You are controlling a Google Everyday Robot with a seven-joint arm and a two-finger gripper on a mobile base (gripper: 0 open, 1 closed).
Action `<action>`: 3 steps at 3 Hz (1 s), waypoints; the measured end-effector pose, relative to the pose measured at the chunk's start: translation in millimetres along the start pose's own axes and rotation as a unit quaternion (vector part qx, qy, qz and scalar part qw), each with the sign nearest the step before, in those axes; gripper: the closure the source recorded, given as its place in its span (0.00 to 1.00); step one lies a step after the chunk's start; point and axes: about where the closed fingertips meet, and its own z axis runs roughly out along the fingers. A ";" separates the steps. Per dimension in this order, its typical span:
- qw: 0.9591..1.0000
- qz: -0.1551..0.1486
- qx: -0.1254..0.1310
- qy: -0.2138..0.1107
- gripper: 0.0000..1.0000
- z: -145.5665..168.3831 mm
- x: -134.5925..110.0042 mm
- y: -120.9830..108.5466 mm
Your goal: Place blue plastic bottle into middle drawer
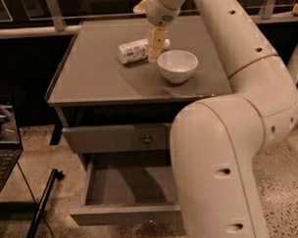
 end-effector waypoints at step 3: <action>0.999 -0.032 0.014 -0.002 0.00 37.9 -12.3 -26.7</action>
Offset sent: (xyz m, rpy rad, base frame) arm 0.0947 0.0184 0.0327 -0.0189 -0.0708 0.0484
